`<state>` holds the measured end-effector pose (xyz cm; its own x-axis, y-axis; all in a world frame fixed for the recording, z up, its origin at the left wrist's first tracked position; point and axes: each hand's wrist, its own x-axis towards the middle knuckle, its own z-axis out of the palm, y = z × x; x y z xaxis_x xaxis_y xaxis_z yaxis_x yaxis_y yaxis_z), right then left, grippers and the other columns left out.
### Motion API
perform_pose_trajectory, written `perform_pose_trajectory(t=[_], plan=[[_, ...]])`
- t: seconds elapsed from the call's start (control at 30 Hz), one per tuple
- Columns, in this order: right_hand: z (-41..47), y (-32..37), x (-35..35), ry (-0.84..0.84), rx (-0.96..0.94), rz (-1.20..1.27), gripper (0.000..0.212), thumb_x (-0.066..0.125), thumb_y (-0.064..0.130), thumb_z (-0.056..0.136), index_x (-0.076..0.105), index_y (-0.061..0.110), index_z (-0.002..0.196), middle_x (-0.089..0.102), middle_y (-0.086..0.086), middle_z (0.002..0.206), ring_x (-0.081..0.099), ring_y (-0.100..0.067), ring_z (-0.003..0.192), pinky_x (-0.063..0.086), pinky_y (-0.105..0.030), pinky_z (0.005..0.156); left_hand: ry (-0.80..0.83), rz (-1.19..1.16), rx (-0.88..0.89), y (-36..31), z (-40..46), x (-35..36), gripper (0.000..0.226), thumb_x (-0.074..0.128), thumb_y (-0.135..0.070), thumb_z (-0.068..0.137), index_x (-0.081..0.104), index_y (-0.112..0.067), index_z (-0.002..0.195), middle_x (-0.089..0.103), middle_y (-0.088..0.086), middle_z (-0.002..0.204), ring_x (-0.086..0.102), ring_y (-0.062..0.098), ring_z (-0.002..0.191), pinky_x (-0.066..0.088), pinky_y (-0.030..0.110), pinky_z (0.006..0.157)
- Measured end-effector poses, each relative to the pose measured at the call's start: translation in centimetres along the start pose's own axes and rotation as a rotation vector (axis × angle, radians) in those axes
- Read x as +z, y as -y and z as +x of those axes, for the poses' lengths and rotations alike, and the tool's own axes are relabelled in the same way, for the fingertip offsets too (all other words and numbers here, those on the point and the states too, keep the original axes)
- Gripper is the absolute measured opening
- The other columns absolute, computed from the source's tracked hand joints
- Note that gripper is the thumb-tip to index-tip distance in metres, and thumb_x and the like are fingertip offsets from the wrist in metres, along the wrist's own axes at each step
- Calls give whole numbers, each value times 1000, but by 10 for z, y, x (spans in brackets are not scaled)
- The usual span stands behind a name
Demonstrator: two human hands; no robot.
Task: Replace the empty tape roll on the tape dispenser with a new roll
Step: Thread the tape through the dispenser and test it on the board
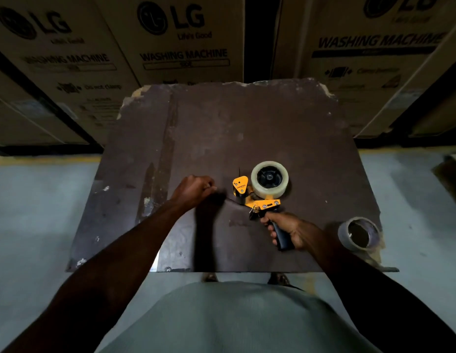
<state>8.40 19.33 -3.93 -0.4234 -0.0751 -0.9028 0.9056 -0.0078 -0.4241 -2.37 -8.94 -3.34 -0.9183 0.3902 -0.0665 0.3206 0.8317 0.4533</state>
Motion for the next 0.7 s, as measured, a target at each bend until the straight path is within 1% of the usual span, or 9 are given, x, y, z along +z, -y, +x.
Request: perform_pose_trajectory(t=[0.07, 0.13, 0.23, 0.33, 0.43, 0.57, 0.6, 0.67, 0.7], plan=[[1, 0, -1, -1, 7, -21, 11, 59, 22, 88, 62, 18, 78, 47, 4, 52, 40, -12, 44, 36, -21, 46, 37, -58, -25, -4, 10, -3, 11, 67, -32, 89, 70, -22, 92, 71, -3, 68, 68, 15, 63, 56, 32, 65], [1, 1, -1, -3, 10, -34, 12, 61, 21, 86, 61, 17, 75, 48, 3, 51, 41, -13, 44, 37, -22, 46, 84, -164, -68, -10, 19, -4, 6, 68, -27, 90, 69, -21, 90, 68, -4, 63, 67, 15, 55, 57, 30, 59], [3, 2, -2, -7, 17, -24, 14, 61, 21, 87, 62, 16, 73, 49, 2, 51, 42, -13, 45, 37, -22, 47, 124, -278, -114, -19, 34, -1, 4, 68, -21, 91, 67, -17, 89, 67, 0, 65, 69, 21, 59, 59, 33, 57], [3, 2, -2, -4, 29, -17, 22, 62, 21, 87, 60, 17, 66, 49, 1, 52, 42, -14, 45, 37, -23, 48, 154, -359, -118, -25, 43, 5, 3, 65, -15, 92, 67, -12, 91, 68, 7, 72, 64, 16, 61, 58, 31, 59], [0, 3, 0, -12, 34, -7, 26, 62, 20, 88, 58, 17, 62, 49, 0, 52, 43, -14, 45, 38, -24, 49, 187, -393, -124, -25, 50, 11, 2, 65, -13, 92, 67, -12, 93, 68, 4, 73, 64, 13, 62, 56, 29, 58], [-1, 4, -1, -5, 49, -9, 27, 65, 19, 84, 54, 16, 60, 49, 0, 52, 43, -15, 44, 38, -24, 48, 197, -455, -183, -26, 56, 18, 5, 65, -10, 92, 66, -14, 89, 67, 3, 73, 64, 17, 65, 58, 34, 61], [-1, 4, -1, -7, 52, -14, 27, 66, 19, 83, 54, 17, 60, 49, 0, 51, 43, -15, 44, 39, -24, 48, 183, -456, -188, -28, 56, 19, 5, 65, -10, 91, 67, -14, 88, 68, 3, 75, 63, 16, 64, 57, 33, 60], [0, 4, -1, -10, 50, -12, 24, 66, 18, 83, 55, 17, 61, 49, 0, 51, 43, -15, 44, 39, -24, 48, 156, -450, -179, -31, 58, 22, 5, 66, -11, 89, 69, -14, 88, 70, 1, 75, 61, 12, 60, 52, 26, 60], [-1, 4, -1, -10, 49, -10, 22, 66, 18, 83, 55, 16, 63, 50, 0, 51, 43, -15, 44, 40, -24, 48, 148, -458, -182, -33, 58, 25, 5, 66, -11, 88, 70, -13, 88, 71, 1, 77, 62, 10, 62, 50, 25, 62]])
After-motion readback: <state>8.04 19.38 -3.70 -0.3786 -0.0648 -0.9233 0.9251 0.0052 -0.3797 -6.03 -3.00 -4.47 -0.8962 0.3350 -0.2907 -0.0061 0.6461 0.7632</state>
